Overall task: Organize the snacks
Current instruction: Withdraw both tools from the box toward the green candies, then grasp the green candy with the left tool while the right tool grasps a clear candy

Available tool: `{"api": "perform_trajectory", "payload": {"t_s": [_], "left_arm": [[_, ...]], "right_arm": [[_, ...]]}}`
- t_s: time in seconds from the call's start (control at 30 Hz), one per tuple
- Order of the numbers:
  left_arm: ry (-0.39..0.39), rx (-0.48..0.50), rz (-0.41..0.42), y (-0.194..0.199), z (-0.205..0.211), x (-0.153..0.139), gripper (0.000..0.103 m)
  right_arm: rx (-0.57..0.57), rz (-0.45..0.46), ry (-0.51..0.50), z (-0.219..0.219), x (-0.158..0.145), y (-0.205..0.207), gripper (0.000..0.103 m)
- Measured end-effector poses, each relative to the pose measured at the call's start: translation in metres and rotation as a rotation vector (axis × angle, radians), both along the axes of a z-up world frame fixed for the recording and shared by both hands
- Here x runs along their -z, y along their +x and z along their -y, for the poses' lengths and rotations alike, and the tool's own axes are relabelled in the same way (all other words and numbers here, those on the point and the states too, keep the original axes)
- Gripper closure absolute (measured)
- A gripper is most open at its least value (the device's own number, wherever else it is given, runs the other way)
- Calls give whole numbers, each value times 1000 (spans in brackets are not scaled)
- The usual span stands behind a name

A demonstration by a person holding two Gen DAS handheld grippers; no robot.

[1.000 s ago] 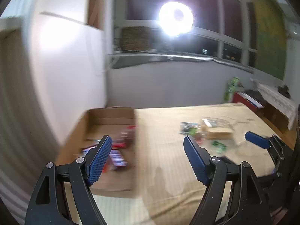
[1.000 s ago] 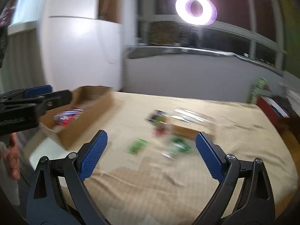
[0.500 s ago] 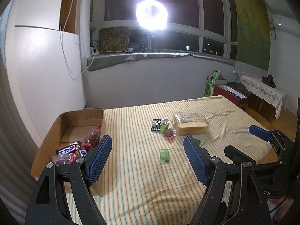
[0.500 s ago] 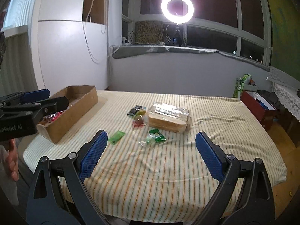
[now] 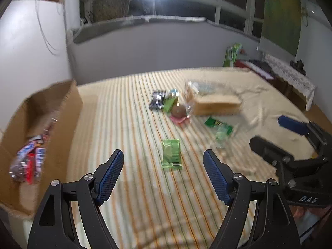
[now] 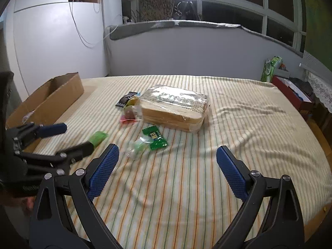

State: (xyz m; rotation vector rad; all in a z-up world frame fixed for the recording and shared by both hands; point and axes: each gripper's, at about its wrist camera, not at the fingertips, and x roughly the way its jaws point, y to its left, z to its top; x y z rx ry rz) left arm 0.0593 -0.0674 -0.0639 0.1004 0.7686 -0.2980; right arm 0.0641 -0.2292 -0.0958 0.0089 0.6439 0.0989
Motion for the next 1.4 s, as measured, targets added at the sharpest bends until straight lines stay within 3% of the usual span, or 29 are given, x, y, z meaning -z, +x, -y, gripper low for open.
{"api": "perform_trajectory", "payload": {"t_s": [0.2,0.23,0.27,0.4,0.53,0.7,0.8,0.87,0.97,1.03,1.4], "left_arm": [[-11,-23,-85,24,3,21,25],[-17,-25,-98,26,2,23,26],[-24,-23,-101,26,1,23,26],[-30,-18,-94,25,0,22,27],[2,-15,-79,21,4,23,34],[21,8,-66,20,5,24,45],[22,19,-55,20,7,25,54],[18,22,-49,19,7,24,67],[12,26,-48,20,6,24,81],[10,26,-48,20,6,24,81],[-81,28,-78,12,-5,21,81]], "right_arm": [[-41,-36,6,-8,4,28,7],[-66,-48,16,-10,4,33,10],[-86,-62,18,-14,5,37,17],[-135,-111,15,-25,12,47,25],[-148,-139,47,-24,17,47,28],[-166,-170,114,-19,25,47,39],[-165,-172,105,-17,27,48,49],[-163,-167,87,-15,28,48,73],[-171,-164,113,-9,28,47,79],[-170,-161,103,-7,28,45,86],[-140,-136,139,15,30,10,87]]}}
